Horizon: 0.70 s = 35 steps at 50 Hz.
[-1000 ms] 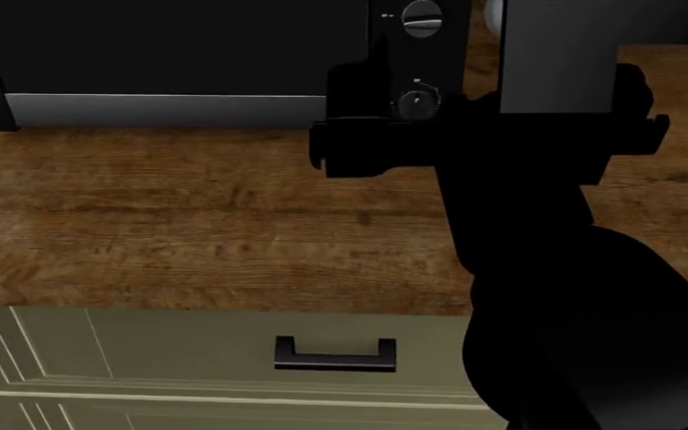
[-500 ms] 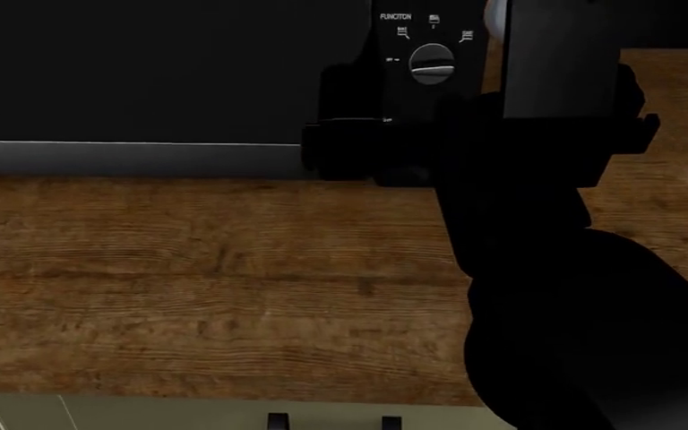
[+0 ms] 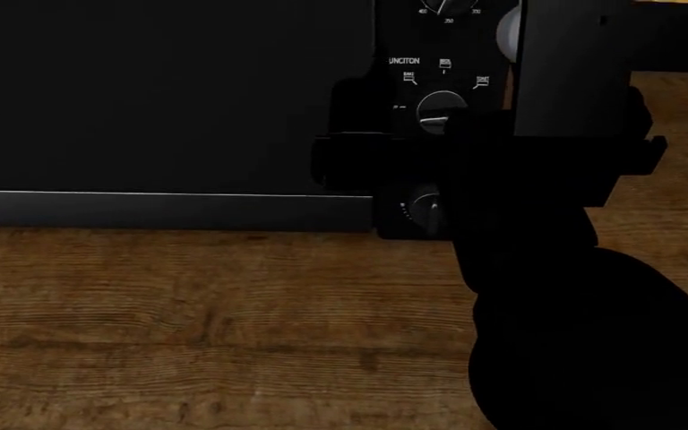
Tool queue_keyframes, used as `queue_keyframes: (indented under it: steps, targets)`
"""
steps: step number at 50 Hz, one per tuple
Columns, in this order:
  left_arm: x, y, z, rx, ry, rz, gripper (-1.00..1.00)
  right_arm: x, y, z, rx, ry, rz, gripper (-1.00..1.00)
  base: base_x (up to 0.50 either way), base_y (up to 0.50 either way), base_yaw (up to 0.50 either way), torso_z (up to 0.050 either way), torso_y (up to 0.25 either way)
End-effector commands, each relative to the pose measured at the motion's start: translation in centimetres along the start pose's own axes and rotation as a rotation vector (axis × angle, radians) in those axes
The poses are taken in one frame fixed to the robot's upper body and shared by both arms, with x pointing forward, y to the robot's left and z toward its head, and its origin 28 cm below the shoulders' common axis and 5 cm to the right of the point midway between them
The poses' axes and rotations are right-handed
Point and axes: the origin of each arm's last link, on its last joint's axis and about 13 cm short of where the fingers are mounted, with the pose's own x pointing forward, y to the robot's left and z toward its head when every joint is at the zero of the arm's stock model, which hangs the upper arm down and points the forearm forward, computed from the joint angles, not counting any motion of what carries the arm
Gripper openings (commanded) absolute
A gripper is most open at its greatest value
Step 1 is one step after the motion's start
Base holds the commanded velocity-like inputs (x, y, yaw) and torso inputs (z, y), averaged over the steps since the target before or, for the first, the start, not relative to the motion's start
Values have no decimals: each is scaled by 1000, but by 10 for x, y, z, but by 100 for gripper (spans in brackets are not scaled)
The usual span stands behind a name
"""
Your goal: Decrease the toaster oven temperature.
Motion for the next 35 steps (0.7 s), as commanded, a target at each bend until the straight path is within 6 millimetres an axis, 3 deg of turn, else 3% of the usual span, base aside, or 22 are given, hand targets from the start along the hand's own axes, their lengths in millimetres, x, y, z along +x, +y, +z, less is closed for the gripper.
queue_keyframes:
  steps: [1,6,7,8,13,19,35]
  targets:
    - [4,2,1,10,-22,25,100,-7,2,0,10,0,-18,100,0,0,0,0,0]
    - [3,2,2,8,-21,21,100,-7,7,7,-2,16,-67,100,0,0,0,0,0]
    - [3,2,2,9,-20,20,100,-9,10,10,13,5,33,100,0,0,0,0,0]
    - [4,2,2,7,-19,21,100,-7,12,12,4,25,-58,100,0,0,0,0,0]
    - [3,2,2,7,-20,17,100,-6,20,29,5,9,-62,100,0,0,0,0,0]
    - [2,2,2,8,-24,9,100,1,20,39,83,49,-53,100,0,0,0,0,0]
    - [2,2,1,7,-29,9,100,4,15,52,81,45,-133,100,0,0,0,0,0]
